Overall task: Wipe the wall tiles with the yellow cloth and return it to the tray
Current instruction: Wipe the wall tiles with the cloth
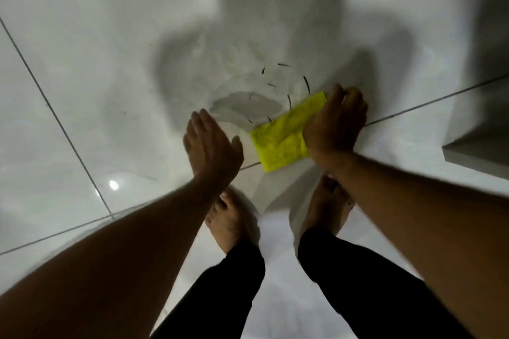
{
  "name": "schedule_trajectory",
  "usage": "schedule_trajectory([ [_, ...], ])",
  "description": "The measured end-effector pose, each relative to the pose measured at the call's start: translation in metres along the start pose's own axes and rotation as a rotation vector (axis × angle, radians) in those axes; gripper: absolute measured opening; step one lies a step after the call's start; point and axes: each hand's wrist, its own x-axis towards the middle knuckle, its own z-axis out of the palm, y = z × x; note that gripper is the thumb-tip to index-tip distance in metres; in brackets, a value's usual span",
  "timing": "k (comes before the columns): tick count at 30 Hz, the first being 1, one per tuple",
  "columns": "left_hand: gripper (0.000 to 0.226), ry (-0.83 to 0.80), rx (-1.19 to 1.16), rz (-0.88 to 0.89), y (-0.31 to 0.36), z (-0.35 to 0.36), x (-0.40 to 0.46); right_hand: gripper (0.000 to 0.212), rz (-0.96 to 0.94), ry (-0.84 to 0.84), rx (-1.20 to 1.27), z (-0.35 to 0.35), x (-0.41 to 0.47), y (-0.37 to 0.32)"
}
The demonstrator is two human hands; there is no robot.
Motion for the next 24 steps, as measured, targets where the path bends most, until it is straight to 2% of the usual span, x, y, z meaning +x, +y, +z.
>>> schedule_trajectory([
  [1,0.099,-0.001,0.081,0.054,-0.014,-0.001,0.003,0.049,0.066,-0.08,0.045,0.004,-0.009,-0.008],
  [3,0.118,-0.049,0.227,0.18,-0.045,0.001,0.01,0.074,0.281,-0.36,0.188,0.02,-0.025,-0.025],
  [5,0.135,-0.111,0.341,0.279,-0.064,0.004,0.023,0.079,0.405,-0.491,0.282,0.041,-0.037,-0.04],
  [6,0.143,-0.128,0.361,0.303,-0.07,0.005,0.032,0.076,0.364,-0.497,0.276,0.05,-0.045,-0.041],
  [10,0.173,-0.227,0.27,0.174,-0.073,-0.004,0.062,0.061,-0.135,-0.475,0.159,0.059,-0.082,0.001],
  [12,0.181,-0.258,0.244,0.12,-0.072,-0.005,0.069,0.063,-0.153,-0.47,0.113,0.059,-0.053,0.032],
  [15,0.19,-0.295,0.199,0.083,-0.076,-0.003,0.08,0.076,0.008,-0.216,0.029,0.061,0.04,0.039],
  [17,0.193,-0.305,0.168,0.097,-0.078,-0.001,0.086,0.073,-0.052,-0.179,-0.022,0.068,0.068,0.019],
  [20,0.192,-0.308,0.167,0.115,-0.08,-0.004,0.086,0.067,-0.302,-0.189,-0.011,0.081,0.007,-0.007],
  [22,0.191,-0.307,0.187,0.132,-0.08,-0.007,0.083,0.07,-0.415,-0.29,-0.043,0.076,-0.043,0.008],
  [24,0.19,-0.308,0.179,0.127,-0.077,-0.01,0.081,0.067,-0.466,-0.306,-0.075,0.071,-0.042,0.043],
])
